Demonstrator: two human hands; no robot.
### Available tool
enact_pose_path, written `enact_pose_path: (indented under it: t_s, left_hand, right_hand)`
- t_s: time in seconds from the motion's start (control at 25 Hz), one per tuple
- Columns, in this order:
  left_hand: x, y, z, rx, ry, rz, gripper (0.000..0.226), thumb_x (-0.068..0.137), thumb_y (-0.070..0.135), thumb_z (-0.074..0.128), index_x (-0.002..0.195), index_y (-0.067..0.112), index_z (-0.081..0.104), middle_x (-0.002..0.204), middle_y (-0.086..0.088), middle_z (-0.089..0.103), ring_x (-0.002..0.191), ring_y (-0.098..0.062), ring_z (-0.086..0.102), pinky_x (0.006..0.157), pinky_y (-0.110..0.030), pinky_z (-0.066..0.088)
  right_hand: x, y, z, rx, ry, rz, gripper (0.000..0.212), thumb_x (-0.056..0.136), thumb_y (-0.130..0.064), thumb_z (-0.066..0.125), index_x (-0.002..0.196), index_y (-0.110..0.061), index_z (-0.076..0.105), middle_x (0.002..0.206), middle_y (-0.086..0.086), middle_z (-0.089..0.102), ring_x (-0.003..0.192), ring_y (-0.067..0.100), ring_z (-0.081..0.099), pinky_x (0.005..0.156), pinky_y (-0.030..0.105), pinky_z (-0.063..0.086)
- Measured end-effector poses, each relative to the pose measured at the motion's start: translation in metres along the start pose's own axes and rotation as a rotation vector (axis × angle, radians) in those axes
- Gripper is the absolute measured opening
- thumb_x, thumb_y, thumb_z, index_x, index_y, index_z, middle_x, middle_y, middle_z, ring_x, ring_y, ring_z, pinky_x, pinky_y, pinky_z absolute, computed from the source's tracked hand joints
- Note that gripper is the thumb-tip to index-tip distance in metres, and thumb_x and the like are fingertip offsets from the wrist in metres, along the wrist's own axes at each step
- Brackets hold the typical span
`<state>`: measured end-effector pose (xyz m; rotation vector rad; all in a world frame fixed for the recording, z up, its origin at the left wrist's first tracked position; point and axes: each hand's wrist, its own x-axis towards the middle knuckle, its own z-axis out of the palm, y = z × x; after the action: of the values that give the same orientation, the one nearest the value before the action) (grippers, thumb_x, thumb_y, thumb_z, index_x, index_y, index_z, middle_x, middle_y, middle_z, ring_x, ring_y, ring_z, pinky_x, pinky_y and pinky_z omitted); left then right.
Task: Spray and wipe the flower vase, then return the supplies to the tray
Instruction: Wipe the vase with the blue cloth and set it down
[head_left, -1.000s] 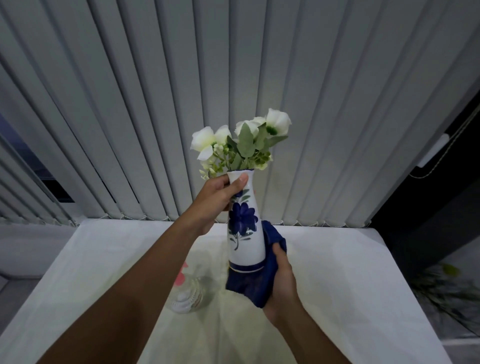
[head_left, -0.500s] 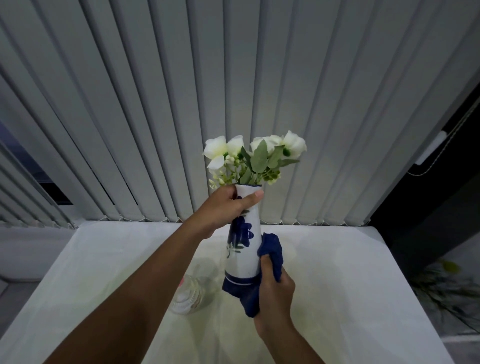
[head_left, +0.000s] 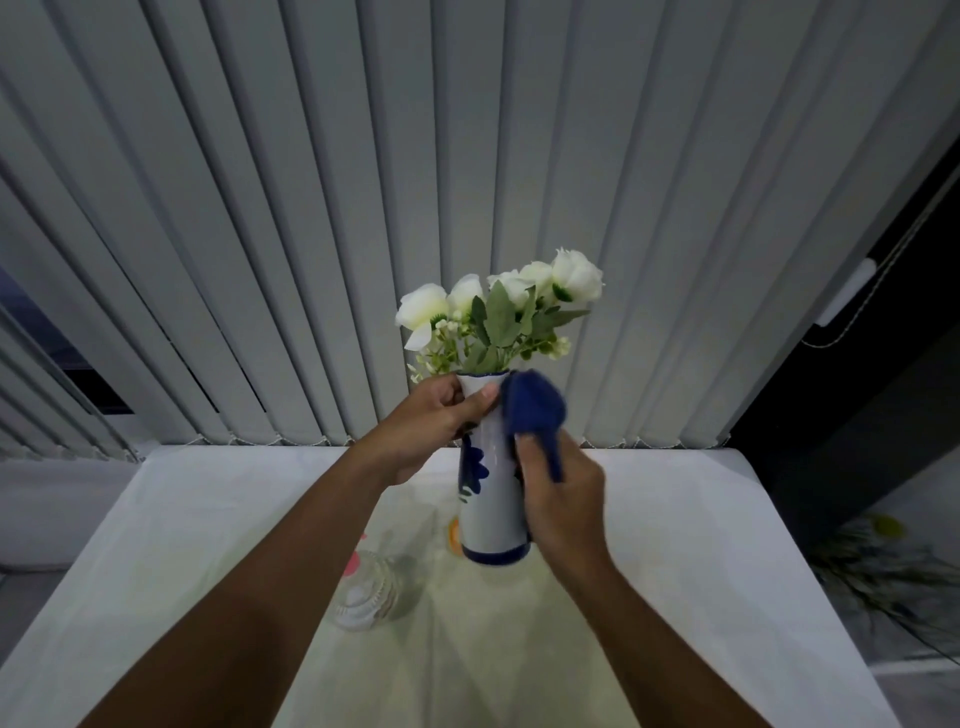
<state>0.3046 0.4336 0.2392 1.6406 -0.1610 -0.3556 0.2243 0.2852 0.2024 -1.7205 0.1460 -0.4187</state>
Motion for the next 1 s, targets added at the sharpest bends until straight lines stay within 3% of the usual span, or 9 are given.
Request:
enact_pose_path:
  t_s: [0.04, 0.12, 0.24, 0.36, 0.44, 0.64, 0.84, 0.92, 1.0]
  left_hand:
    - [0.001, 0.001, 0.001, -0.019, 0.016, 0.002, 0.016, 0.101, 0.030, 0.059, 0.099, 0.015, 0.065, 0.084, 0.006, 0.074, 0.078, -0.012, 0.067, 0.070, -0.024, 0.053]
    - [0.000, 0.003, -0.001, -0.066, 0.035, -0.001, 0.016, 0.102, 0.028, 0.057, 0.105, 0.015, 0.067, 0.089, 0.006, 0.078, 0.081, -0.011, 0.073, 0.071, -0.022, 0.058]
    - [-0.004, 0.003, -0.011, -0.094, 0.059, -0.011, 0.021, 0.103, 0.028, 0.057, 0.116, 0.015, 0.067, 0.110, -0.003, 0.079, 0.095, -0.015, 0.076, 0.086, -0.032, 0.060]
    - [-0.006, 0.000, -0.016, -0.089, 0.073, -0.018, 0.029, 0.102, 0.029, 0.058, 0.124, 0.012, 0.066, 0.119, -0.011, 0.077, 0.109, -0.026, 0.074, 0.096, -0.042, 0.057]
    - [-0.006, -0.001, -0.013, -0.073, 0.051, -0.017, 0.030, 0.102, 0.030, 0.058, 0.124, 0.011, 0.066, 0.120, -0.012, 0.076, 0.111, -0.031, 0.072, 0.098, -0.046, 0.055]
    - [-0.009, 0.009, -0.005, -0.098, -0.014, 0.008, 0.021, 0.102, 0.028, 0.056, 0.115, 0.015, 0.067, 0.104, 0.002, 0.079, 0.096, -0.013, 0.073, 0.092, -0.034, 0.058]
    - [-0.008, 0.012, -0.013, -0.068, -0.052, 0.081, 0.033, 0.103, 0.023, 0.054, 0.128, 0.003, 0.062, 0.122, -0.008, 0.075, 0.106, -0.016, 0.073, 0.090, -0.030, 0.060]
    - [-0.007, 0.008, -0.013, -0.105, -0.077, 0.069, 0.034, 0.103, 0.022, 0.053, 0.132, 0.004, 0.060, 0.126, -0.008, 0.074, 0.110, -0.017, 0.072, 0.092, -0.029, 0.059]
    - [-0.006, 0.003, -0.011, -0.133, -0.096, 0.053, 0.036, 0.104, 0.025, 0.050, 0.135, 0.007, 0.058, 0.127, -0.002, 0.073, 0.114, -0.018, 0.070, 0.094, -0.033, 0.058]
  right_hand:
    - [-0.010, 0.008, 0.006, -0.068, -0.069, -0.107, 0.009, 0.095, -0.022, 0.065, 0.100, -0.019, 0.072, 0.087, -0.012, 0.074, 0.079, -0.005, 0.066, 0.069, 0.008, 0.049]
    - [-0.034, 0.033, 0.010, -0.104, -0.158, -0.282, 0.043, 0.095, -0.020, 0.065, 0.137, -0.011, 0.060, 0.131, 0.005, 0.067, 0.116, -0.004, 0.061, 0.093, 0.010, 0.049]
    - [-0.066, 0.071, 0.002, -0.103, -0.255, -0.419, 0.060, 0.101, -0.036, 0.059, 0.155, -0.034, 0.034, 0.158, -0.014, 0.043, 0.143, 0.007, 0.043, 0.113, 0.018, 0.038]
    - [-0.076, 0.084, -0.006, -0.027, -0.223, -0.334, 0.056, 0.099, -0.043, 0.059, 0.151, -0.031, 0.044, 0.148, -0.025, 0.051, 0.130, 0.005, 0.056, 0.105, 0.017, 0.047]
    - [-0.060, 0.069, -0.002, 0.033, -0.143, -0.243, 0.037, 0.093, -0.031, 0.063, 0.130, -0.030, 0.065, 0.116, -0.029, 0.070, 0.096, -0.001, 0.069, 0.081, 0.014, 0.055]
    - [-0.010, 0.019, 0.006, 0.137, -0.127, 0.218, 0.015, 0.103, -0.028, 0.055, 0.097, -0.023, 0.068, 0.085, -0.004, 0.073, 0.081, 0.020, 0.069, 0.057, 0.014, 0.054]
    - [-0.018, 0.035, 0.004, 0.556, -0.163, 0.789, 0.028, 0.097, -0.046, 0.060, 0.109, -0.025, 0.074, 0.106, 0.011, 0.079, 0.104, 0.039, 0.071, 0.087, 0.061, 0.058]
    - [-0.024, 0.037, 0.001, 0.813, -0.217, 0.932, 0.043, 0.093, -0.044, 0.065, 0.126, -0.016, 0.067, 0.119, 0.014, 0.075, 0.113, 0.041, 0.066, 0.096, 0.061, 0.053]
    - [-0.025, 0.030, -0.001, 0.980, -0.252, 0.929, 0.055, 0.085, -0.036, 0.075, 0.129, -0.007, 0.061, 0.119, 0.016, 0.068, 0.108, 0.037, 0.060, 0.089, 0.051, 0.055]
